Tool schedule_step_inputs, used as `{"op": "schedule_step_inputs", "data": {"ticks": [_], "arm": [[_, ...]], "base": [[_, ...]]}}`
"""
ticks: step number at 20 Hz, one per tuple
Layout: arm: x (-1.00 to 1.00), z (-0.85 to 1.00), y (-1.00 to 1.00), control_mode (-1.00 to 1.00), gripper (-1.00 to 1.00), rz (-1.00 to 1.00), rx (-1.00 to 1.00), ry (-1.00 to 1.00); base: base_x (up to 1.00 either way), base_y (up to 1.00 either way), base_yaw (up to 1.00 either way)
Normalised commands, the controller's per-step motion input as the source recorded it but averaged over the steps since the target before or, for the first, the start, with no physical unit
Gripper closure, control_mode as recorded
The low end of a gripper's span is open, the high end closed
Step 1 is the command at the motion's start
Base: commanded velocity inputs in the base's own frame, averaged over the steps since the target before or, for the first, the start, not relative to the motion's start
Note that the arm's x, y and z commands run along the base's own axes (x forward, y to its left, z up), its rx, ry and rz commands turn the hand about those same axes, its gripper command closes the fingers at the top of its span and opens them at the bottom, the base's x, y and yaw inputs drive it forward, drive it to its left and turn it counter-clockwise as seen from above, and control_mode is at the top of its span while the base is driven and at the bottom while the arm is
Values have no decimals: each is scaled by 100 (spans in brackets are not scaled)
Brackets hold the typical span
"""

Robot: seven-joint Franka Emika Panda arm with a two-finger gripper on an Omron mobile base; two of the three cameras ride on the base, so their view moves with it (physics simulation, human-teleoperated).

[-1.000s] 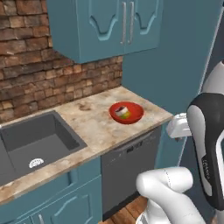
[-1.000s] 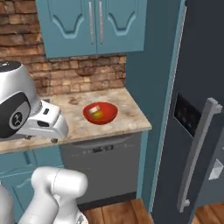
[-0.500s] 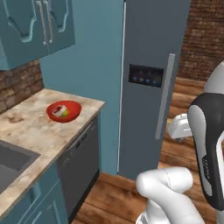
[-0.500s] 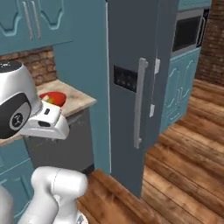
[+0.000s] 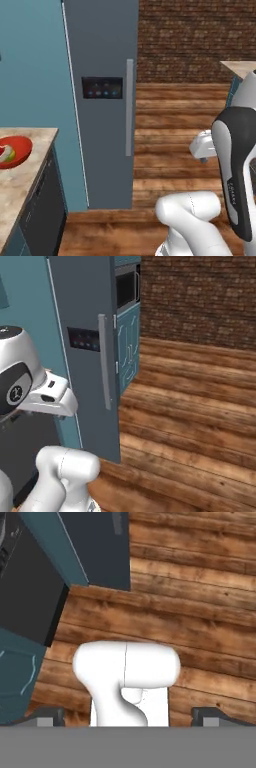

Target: Take the steak, mango, and lime from the freezer and place them in the bowl on the counter.

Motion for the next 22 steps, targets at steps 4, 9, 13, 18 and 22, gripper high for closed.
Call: {"op": "schedule_step_inputs", "data": {"ticks": [4, 9, 13, 18, 22], "arm": [[0, 0, 0, 100, -100, 0, 0, 0], [0, 0, 0, 100, -100, 0, 0, 0], [0, 0, 0, 100, -100, 0, 0, 0], [0, 0, 0, 100, -100, 0, 0, 0], [0, 0, 0, 100, -100, 0, 0, 0]], "base": [[10, -66, -2], [0, -69, -27], [27, -55, -33], [70, -47, -10], [88, -36, 0]]}}
